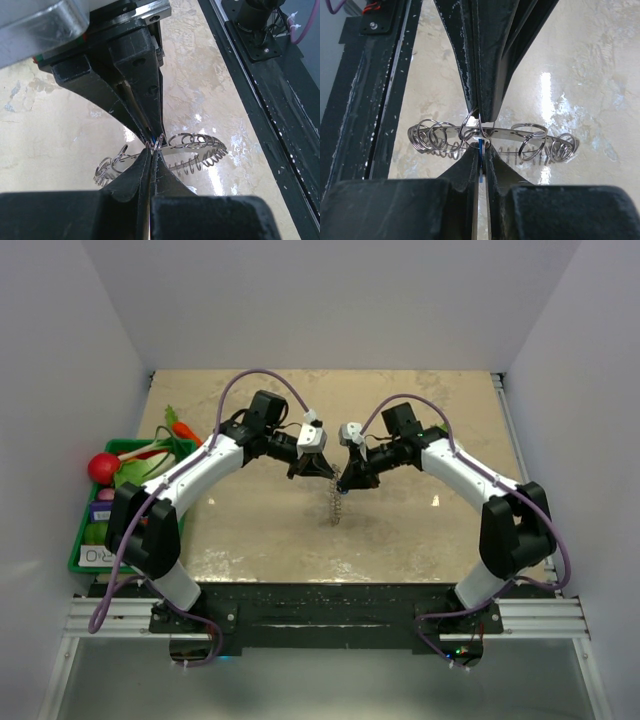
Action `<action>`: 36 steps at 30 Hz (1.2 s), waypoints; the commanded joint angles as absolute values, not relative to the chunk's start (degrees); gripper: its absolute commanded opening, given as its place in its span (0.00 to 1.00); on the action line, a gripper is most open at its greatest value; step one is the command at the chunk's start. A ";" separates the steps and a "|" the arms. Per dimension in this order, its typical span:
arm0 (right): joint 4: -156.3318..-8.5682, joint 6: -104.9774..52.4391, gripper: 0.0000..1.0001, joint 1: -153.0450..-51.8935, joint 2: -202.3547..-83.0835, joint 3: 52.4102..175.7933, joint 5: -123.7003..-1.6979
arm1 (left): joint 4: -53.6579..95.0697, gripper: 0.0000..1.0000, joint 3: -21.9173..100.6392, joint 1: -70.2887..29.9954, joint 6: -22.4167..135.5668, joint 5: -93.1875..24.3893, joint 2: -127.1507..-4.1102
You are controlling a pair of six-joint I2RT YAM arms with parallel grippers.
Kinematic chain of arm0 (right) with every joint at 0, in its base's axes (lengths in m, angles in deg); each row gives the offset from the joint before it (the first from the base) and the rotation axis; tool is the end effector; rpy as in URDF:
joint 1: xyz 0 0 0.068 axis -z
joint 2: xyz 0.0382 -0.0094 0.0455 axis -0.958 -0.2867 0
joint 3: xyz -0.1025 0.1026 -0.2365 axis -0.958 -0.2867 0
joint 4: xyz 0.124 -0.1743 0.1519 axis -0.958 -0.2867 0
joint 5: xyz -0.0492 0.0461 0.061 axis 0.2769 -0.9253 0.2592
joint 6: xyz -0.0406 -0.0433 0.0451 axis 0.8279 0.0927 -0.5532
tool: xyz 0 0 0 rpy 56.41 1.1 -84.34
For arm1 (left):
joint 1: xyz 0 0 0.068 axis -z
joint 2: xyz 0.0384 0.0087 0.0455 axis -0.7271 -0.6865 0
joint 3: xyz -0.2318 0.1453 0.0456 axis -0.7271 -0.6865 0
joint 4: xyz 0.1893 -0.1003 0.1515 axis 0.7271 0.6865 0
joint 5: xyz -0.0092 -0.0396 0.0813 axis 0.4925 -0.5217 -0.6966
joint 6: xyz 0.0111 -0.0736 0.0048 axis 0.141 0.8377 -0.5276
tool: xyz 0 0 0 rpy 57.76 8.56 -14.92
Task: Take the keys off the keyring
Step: Pick up the key from the keyring.
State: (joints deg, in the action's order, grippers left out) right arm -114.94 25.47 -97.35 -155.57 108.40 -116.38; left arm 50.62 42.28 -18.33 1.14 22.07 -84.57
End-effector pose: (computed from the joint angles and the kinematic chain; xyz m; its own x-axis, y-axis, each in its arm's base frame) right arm 0.2919 0.1901 0.2490 -0.0976 -0.4144 -0.9048 -0.9881 -0.0681 0.1378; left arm 0.2909 -0.2211 0.2832 0.0513 0.3084 -0.9499 0.9836 -0.1804 -0.0055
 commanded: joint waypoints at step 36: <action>-98.11 15.88 0.00 -97.78 -142.50 102.80 -98.48 | 38.11 0.00 39.09 -17.99 11.68 17.72 -80.75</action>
State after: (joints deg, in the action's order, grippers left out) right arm -102.24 16.99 -97.77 -145.21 103.22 -100.68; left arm 40.09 39.40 -18.33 10.78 15.88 -83.30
